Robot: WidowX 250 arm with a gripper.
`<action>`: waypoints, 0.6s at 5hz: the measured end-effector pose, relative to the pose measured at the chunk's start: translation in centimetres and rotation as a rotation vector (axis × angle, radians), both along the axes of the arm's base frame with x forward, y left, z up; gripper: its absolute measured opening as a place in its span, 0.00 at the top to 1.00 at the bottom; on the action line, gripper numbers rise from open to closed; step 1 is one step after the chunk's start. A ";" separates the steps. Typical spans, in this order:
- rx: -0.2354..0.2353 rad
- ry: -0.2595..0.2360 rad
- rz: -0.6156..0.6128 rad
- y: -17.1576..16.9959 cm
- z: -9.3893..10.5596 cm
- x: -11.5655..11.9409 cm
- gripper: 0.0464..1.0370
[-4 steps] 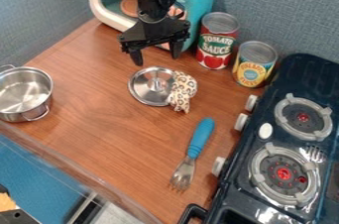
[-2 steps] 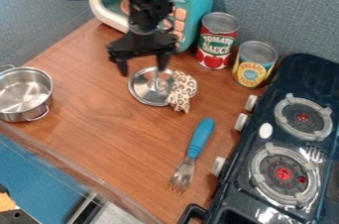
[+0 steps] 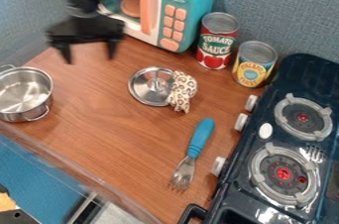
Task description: Put the silver pot on the left side of the blue fork
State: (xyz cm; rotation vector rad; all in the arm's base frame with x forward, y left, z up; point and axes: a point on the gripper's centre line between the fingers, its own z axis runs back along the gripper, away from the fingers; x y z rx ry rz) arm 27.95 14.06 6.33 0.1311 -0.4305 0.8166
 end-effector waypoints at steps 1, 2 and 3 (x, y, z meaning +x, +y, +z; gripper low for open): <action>-0.092 0.011 0.098 2.3 -0.5 -4.8 0.04; -0.193 -0.020 0.199 3.1 -1.8 -8.6 0.04; -0.227 -0.026 0.295 2.5 -3.6 -10.8 0.04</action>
